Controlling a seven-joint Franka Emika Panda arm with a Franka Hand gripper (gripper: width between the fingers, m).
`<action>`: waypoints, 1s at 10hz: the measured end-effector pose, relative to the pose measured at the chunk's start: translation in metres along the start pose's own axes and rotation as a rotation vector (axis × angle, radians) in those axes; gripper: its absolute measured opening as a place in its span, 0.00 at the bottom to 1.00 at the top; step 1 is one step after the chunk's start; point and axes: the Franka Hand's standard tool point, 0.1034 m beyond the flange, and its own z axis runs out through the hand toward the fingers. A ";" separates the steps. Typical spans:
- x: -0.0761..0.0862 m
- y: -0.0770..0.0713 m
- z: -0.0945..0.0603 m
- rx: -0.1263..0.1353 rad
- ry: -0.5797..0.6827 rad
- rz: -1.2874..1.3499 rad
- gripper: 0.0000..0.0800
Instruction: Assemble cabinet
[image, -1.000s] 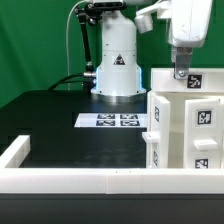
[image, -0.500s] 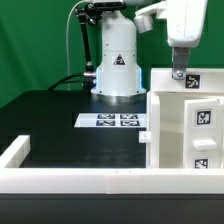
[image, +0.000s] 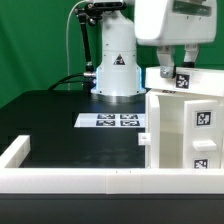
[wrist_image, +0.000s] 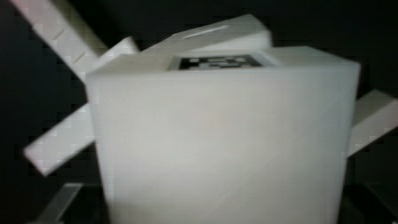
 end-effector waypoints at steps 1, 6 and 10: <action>0.000 -0.002 0.000 0.003 0.000 0.119 0.70; 0.003 -0.009 0.000 0.014 0.001 0.599 0.70; 0.004 -0.021 0.003 0.037 0.052 1.202 0.70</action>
Offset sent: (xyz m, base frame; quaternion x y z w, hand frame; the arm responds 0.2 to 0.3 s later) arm -0.0035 0.0039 0.0002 0.0008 0.0172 0.2179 0.9758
